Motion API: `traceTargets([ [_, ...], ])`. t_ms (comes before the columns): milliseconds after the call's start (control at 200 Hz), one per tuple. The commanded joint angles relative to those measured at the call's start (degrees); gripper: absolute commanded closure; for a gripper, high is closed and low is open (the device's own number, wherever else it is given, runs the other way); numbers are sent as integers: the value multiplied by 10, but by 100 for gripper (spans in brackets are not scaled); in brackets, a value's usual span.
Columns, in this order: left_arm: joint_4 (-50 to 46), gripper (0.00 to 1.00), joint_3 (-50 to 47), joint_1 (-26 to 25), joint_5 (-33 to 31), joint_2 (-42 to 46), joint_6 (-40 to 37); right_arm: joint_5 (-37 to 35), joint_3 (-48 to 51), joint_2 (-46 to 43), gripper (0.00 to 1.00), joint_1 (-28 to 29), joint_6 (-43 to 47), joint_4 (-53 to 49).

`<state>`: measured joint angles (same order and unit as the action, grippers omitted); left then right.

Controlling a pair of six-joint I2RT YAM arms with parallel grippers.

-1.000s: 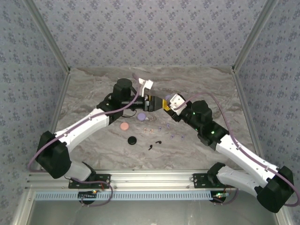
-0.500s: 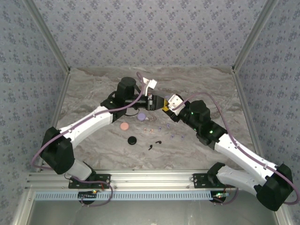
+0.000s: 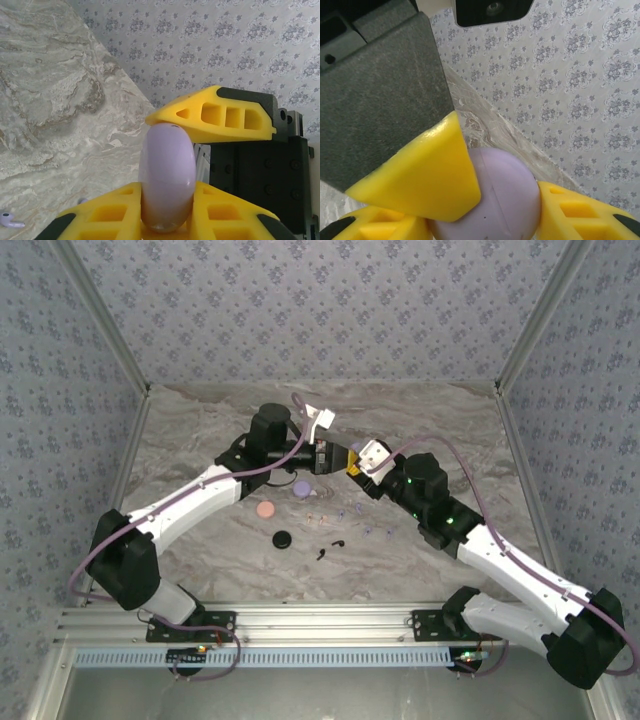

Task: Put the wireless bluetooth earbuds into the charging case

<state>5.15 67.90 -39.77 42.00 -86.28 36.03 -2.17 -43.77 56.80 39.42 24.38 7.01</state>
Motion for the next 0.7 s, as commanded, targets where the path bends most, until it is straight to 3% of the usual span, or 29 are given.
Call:
traceTargets([
  [0, -7, 82, 13, -6, 25, -3, -8, -11, -29, 3, 49, -2, -18, 7],
  [260, 33, 93, -7, -6, -55, 29, -74, 78, -60, -29, 10, -28, -48, -134],
  [330, 68, 96, -19, -6, -70, 37, -98, 118, -62, -45, 3, -47, -72, -170],
  [565, 168, 100, -68, -6, -147, 62, -189, 304, -55, -76, 0, -149, -206, -196],
  [700, 199, 100, -84, -6, -124, 66, -253, 375, -27, -79, 1, -195, -315, -115],
])
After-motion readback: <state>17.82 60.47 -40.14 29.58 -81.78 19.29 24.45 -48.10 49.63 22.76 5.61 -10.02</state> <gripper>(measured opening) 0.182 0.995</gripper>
